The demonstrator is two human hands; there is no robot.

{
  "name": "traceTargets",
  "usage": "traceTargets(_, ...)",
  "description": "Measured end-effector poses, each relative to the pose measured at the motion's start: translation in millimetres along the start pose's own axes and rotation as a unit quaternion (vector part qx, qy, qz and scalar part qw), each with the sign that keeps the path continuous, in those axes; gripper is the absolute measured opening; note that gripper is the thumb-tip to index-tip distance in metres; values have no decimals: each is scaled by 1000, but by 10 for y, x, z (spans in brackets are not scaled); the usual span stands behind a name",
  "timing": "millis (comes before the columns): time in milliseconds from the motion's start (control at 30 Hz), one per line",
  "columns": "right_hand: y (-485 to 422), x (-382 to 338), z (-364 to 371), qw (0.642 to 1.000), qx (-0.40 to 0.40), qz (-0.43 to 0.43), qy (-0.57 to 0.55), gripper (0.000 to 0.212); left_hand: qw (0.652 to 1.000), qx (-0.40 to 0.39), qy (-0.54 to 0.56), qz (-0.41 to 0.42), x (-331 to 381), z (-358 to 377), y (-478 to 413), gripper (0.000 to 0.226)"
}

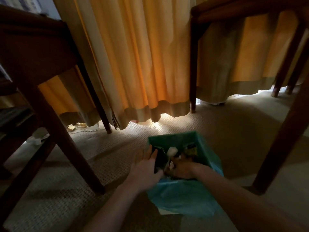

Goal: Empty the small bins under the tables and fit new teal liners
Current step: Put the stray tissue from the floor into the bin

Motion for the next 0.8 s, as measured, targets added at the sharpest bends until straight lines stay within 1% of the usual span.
traceTargets(67, -116, -26, 247, 996, -83, -32, 30, 77, 1000, 1, -11, -1, -69, 63, 50, 78)
traceTargets(100, -313, 102, 407, 993, -105, -29, 50, 80, 1000, 1, -20, 4, -86, 85, 64, 76)
traceTargets(167, -939, 487, 778, 987, -148, -11, 62, 105, 999, 14, -34, 28, -62, 103, 85, 72)
traceTargets(200, -1022, 540, 828, 984, -165, -11, 68, 115, 998, 17, -43, 36, -50, 109, 96, 71)
traceTargets(233, -921, 490, 790, 983, -172, -25, 63, 111, 998, 17, -50, 35, -45, 110, 104, 70)
traceTargets(267, -700, 365, 663, 985, -157, -31, 64, 95, 998, 17, -50, 31, -50, 110, 96, 70)
traceTargets(300, -409, 194, 445, 989, -122, -38, 73, 77, 999, 15, -44, 26, -50, 110, 82, 71)
traceTargets(333, -285, 90, 319, 990, -91, -59, 92, 68, 999, 12, -34, 19, -52, 118, 64, 72)
traceTargets(400, -137, 7, 55, 991, 1, -75, 112, 71, 999, 28, 18, 6, -25, 85, 30, 71)
traceTargets(433, -83, 27, -72, 989, 54, -72, 121, 74, 996, 61, 71, -1, -5, 21, 26, 65)
traceTargets(467, 26, 46, -206, 984, 97, -70, 132, 75, 986, 112, 123, -5, 0, -82, 35, 52)
traceTargets(500, 107, 107, -299, 977, 133, -62, 151, 74, 975, 167, 148, -18, -18, -194, 67, 38)
traceTargets(533, 221, 188, -399, 969, 170, -43, 175, 74, 965, 214, 151, -33, -43, -300, 109, 32)
traceTargets(567, 327, 288, -476, 960, 205, -18, 191, 75, 958, 242, 149, -47, -71, -370, 139, 36)
traceTargets(600, 433, 381, -512, 956, 221, 6, 192, 79, 954, 248, 157, -61, -110, -395, 147, 41)
traceTargets(633, 518, 466, -493, 962, 217, 27, 161, 86, 952, 245, 169, -77, -157, -402, 143, 43)
traceTargets(700, 606, 562, -353, 981, 188, 39, 38, 98, 949, 223, 196, -105, -214, -393, 134, 32)
traceTargets(733, 621, 560, -312, 983, 182, 29, -8, 98, 948, 217, 202, -114, -244, -392, 136, 27)
traceTargets(800, 630, 565, -352, 976, 208, 11, -57, 93, 944, 215, 213, -129, -320, -401, 145, 26)
Point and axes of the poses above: each hand's wrist, its own y-axis away from the middle knuckle, its own z-axis out of the palm, x = y × z, the point moved 9 cm from there along -y, towards the middle knuckle, and after that the axes turned 13 degrees about y, right-handed, at the moved point
